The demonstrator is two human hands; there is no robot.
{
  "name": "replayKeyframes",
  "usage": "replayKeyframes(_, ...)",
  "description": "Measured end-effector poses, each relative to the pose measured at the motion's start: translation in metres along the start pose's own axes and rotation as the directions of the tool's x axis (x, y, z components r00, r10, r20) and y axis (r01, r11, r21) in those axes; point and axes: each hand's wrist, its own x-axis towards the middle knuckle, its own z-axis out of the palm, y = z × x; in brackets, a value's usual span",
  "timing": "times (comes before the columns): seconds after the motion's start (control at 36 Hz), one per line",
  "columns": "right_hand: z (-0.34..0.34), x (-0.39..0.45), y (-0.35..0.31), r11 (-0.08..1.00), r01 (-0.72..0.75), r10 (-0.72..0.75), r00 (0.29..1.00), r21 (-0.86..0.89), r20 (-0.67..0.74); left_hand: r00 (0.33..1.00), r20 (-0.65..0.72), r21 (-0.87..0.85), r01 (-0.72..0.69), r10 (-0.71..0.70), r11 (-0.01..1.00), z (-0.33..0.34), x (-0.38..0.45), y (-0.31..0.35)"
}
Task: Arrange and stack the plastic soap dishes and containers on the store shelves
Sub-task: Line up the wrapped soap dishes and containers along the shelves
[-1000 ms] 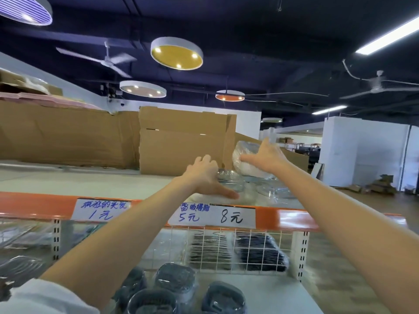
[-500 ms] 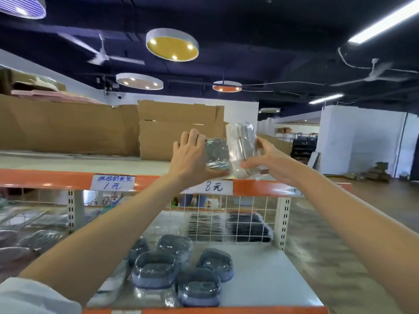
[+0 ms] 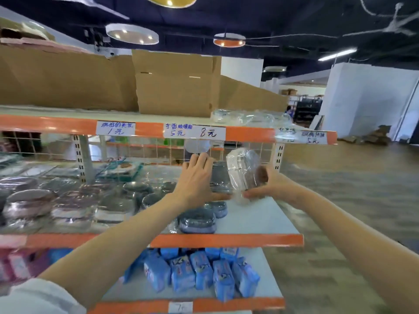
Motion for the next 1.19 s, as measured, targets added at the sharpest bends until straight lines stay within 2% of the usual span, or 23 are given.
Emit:
replayKeyframes(0.19, 0.024, 0.028, 0.042, 0.991, -0.062, 0.065, 0.998, -0.116, 0.024, 0.978, 0.208, -0.068, 0.035, -0.021, 0.997, 0.068, 0.001, -0.012)
replayKeyframes(0.36, 0.036, 0.079, 0.073, 0.968, -0.088, 0.089, 0.996, -0.235, -0.003, 0.949, 0.314, -0.138, 0.054, -0.008, 0.989, 0.127, 0.017, -0.043)
replayKeyframes(0.56, 0.052, 0.154, 0.103, 0.901, -0.124, 0.126, 0.992, -0.415, -0.023, 0.872, 0.489, -0.188, 0.137, -0.028, 0.973, 0.192, 0.028, -0.074)
replayKeyframes(0.67, 0.069, 0.192, 0.111, 0.878, -0.161, 0.173, 0.985, -0.45, -0.014, 0.879, 0.477, -0.279, 0.155, -0.003, 0.948, 0.21, 0.027, -0.083)
replayKeyframes(0.83, 0.099, 0.235, 0.101, 0.872, -0.105, 0.148, 0.988, -0.479, 0.053, 0.9, 0.435, -0.32, 0.14, 0.015, 0.937, 0.221, 0.025, -0.088)
replayKeyframes(1.0, 0.122, 0.261, 0.089, 0.863, 0.001, 0.147, 0.956, -0.505, 0.253, 0.903, 0.429, -0.336, 0.151, 0.009, 0.93, 0.22, 0.026, -0.088)
replayKeyframes(1.19, 0.121, 0.253, 0.095, 0.901, -0.018, 0.142, 0.956, -0.434, 0.256, 0.912, 0.411, -0.328, 0.137, 0.01, 0.935, 0.223, 0.026, -0.088)
